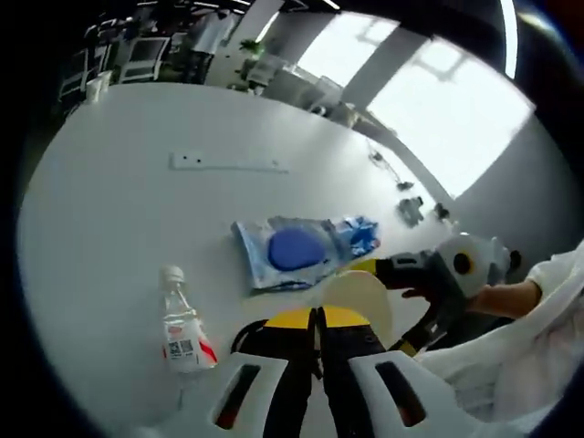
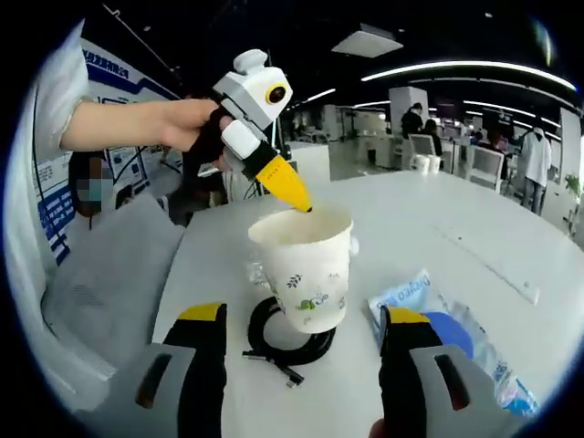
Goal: Arrange the tabletop items into an orderly group along one side of the table until the central work area is clear of visible clutter.
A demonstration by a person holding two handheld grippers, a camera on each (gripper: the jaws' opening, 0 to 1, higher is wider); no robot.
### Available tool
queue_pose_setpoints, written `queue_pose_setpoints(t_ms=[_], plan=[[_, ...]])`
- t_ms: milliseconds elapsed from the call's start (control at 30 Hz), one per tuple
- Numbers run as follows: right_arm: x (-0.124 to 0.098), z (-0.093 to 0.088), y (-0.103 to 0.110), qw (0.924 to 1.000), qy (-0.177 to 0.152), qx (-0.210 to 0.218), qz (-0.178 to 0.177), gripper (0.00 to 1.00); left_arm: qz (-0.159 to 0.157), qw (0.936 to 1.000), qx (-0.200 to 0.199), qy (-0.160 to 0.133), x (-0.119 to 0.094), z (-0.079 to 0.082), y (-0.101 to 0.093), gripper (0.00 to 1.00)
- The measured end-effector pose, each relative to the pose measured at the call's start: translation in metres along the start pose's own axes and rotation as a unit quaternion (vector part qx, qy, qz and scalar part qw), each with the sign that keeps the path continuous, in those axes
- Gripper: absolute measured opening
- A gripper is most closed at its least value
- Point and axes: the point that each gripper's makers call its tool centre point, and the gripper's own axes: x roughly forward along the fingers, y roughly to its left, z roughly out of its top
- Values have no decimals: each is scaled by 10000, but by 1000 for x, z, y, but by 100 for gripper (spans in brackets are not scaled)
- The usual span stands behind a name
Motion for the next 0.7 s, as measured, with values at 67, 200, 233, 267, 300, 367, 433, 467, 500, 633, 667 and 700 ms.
queue_pose_setpoints(t_ms=[67, 200, 233, 267, 300, 367, 433, 467, 500, 633, 667, 700], plan=[[2, 4, 0, 10000, 3, -97, 19, 65, -3, 10000, 32, 28, -1, -1, -2, 0], [6, 12, 6, 9989, 12, -455, 128, 62, -51, 9999, 64, 69, -2, -3, -6, 0], [7, 13, 7, 9983, 31, -568, 132, 61, -51, 9999, 100, 100, -2, -4, -7, 0], [8, 14, 8, 9974, 37, -702, 164, 59, -54, 9997, 152, 164, -2, -7, -8, 0], [9, 14, 10, 9971, 50, -734, 198, 58, -1, 9993, 278, 256, -2, -10, -9, 0], [11, 14, 13, 9963, 88, -814, 266, 54, 23, 9986, 440, 308, -2, -12, -13, 0], [12, 14, 15, 9957, 101, -862, 321, 48, -28, 9988, 408, 262, -3, -12, -16, 0], [12, 13, 17, 9952, 108, -897, 367, 44, -96, 9992, 335, 189, -4, -9, -19, 0], [13, 14, 20, 9941, 97, -983, 442, 40, -135, 9994, 289, 140, -4, -8, -21, 0], [12, 15, 19, 9949, 58, -921, 400, 38, -97, 9995, 311, 51, -7, -7, -19, 0], [12, 16, 18, 9951, 34, -912, 386, 37, -108, 9994, 320, 13, -8, -6, -20, 0], [12, 17, 17, 9952, 3, -916, 357, 36, -100, 9991, 394, -109, -9, -3, -20, 0]])
